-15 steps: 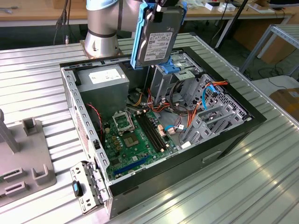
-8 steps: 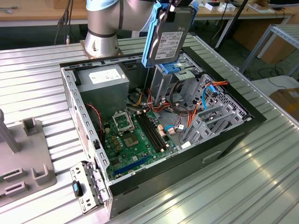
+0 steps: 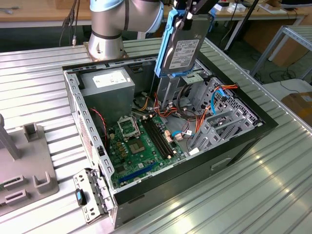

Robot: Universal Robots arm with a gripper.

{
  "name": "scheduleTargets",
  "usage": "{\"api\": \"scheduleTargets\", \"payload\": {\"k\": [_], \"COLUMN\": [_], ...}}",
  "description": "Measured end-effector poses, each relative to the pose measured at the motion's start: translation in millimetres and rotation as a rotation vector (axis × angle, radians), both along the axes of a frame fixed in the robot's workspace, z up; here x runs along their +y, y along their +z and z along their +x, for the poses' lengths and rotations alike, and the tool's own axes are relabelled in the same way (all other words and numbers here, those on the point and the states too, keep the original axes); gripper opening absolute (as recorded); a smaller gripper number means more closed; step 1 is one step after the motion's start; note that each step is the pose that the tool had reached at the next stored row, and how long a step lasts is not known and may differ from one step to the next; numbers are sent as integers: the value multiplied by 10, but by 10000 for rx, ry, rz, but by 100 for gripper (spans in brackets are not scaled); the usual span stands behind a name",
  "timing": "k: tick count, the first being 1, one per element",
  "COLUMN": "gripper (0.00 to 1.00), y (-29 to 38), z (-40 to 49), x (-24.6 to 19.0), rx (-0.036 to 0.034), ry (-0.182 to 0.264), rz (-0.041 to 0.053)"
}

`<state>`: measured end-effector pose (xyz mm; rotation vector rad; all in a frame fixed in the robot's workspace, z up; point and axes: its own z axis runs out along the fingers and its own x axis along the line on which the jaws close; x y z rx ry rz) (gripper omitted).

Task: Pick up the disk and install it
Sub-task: 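Pick up the disk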

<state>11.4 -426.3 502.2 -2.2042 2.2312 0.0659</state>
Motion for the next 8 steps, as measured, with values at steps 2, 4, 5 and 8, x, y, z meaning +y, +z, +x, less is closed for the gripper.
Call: {"api": "scheduleTargets", "payload": {"k": [2,4,5,8], "gripper": [37,37,37,37], "y": [0,-1,-1,-2], "z": [3,4,5,10], "x": [-90,-168,-230,-499], "rx": [0,0,0,0], "ry": [0,0,0,-1], "rz": [3,8,10,17]}}
